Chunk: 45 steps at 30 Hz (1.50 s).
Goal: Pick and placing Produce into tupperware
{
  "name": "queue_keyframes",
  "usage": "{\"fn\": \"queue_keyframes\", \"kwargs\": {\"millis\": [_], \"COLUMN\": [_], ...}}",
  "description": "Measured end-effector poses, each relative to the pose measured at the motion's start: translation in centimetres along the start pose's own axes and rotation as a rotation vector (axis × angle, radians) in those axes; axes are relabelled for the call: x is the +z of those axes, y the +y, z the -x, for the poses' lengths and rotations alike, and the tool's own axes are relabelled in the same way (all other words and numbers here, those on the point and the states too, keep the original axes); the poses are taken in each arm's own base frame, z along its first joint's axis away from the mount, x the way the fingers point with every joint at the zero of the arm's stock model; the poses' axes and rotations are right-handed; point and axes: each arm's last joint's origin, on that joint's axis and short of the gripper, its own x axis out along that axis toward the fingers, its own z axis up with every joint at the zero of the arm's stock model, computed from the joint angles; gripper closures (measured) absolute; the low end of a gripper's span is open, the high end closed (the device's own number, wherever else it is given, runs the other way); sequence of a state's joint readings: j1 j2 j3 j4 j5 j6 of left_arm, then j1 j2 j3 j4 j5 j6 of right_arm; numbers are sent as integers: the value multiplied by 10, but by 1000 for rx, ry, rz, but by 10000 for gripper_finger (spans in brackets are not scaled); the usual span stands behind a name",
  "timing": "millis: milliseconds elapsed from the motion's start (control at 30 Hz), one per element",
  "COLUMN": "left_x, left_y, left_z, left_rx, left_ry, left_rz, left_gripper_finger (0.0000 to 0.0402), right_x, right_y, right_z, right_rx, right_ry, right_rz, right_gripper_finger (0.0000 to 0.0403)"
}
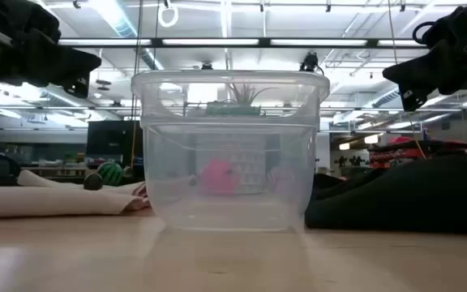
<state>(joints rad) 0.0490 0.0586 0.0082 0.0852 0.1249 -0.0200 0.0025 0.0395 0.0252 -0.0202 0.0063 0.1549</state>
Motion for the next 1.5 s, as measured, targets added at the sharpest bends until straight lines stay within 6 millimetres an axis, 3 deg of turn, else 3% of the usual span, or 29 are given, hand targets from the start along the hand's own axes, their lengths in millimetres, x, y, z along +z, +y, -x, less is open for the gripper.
{"fn": "queue_keyframes", "kwargs": {"millis": [1500], "left_x": [0], "left_y": [0], "left_z": [0], "left_rx": [0], "left_ry": [1], "left_rz": [0], "left_gripper_finger": [364], "right_x": [0], "right_y": [0], "right_z": [0], "right_rx": [0], "right_ry": [0], "right_rz": [0], "right_gripper_finger": [389]}}
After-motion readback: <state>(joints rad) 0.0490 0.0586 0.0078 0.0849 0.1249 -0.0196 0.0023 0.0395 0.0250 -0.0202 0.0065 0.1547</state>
